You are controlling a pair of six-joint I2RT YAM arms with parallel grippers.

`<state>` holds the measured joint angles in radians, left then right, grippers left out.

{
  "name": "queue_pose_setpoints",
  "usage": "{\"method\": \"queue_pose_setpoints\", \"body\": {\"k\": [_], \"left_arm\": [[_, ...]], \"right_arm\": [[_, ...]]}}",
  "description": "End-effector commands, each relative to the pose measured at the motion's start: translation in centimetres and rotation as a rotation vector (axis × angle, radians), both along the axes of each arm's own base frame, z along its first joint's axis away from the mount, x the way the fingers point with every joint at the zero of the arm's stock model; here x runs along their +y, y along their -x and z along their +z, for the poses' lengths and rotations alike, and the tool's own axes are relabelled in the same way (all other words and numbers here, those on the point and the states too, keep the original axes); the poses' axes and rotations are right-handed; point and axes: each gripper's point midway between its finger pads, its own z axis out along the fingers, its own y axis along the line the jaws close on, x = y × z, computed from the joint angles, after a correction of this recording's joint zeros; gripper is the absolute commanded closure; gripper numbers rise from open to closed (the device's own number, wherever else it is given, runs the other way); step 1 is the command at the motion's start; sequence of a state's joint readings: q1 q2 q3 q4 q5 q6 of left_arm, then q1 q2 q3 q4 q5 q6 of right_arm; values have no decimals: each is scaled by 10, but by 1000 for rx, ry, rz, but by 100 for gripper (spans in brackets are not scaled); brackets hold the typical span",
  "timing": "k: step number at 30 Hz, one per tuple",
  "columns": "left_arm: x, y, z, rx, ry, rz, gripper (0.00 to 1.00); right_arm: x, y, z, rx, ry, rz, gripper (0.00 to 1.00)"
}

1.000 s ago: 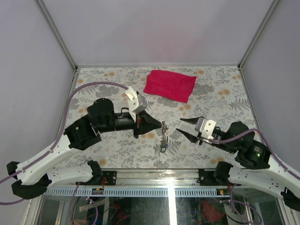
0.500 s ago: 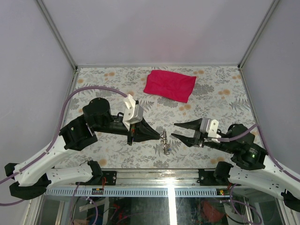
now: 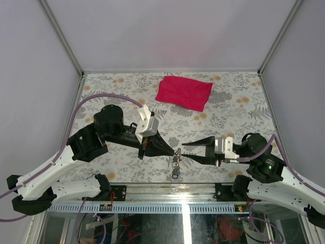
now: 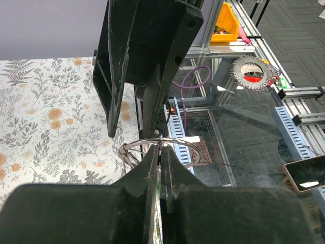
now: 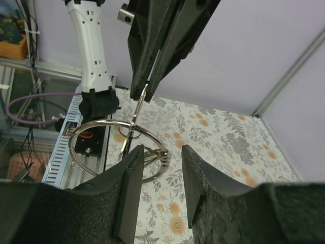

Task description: Put the keys on the keyring

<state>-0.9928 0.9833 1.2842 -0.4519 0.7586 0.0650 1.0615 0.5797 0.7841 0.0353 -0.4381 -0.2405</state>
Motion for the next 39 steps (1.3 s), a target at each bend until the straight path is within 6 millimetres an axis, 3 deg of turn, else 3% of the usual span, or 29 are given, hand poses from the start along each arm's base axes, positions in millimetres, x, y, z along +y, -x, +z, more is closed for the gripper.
{"method": "queue_pose_setpoints", "body": {"k": [1, 18, 26, 30, 39], "left_arm": [[2, 3, 24, -49, 66, -22, 100], [-1, 5, 22, -33, 56, -41, 100], [0, 5, 22, -32, 57, -35, 100], [2, 5, 24, -38, 63, -25, 100], [15, 4, 29, -61, 77, 32, 99]], "right_arm": [[5, 8, 22, -57, -43, 59, 58], [13, 9, 29, -63, -76, 88, 60], [12, 5, 31, -58, -80, 65, 92], [5, -7, 37, -52, -72, -21, 100], [-26, -47, 50, -73, 5, -302, 100]]}}
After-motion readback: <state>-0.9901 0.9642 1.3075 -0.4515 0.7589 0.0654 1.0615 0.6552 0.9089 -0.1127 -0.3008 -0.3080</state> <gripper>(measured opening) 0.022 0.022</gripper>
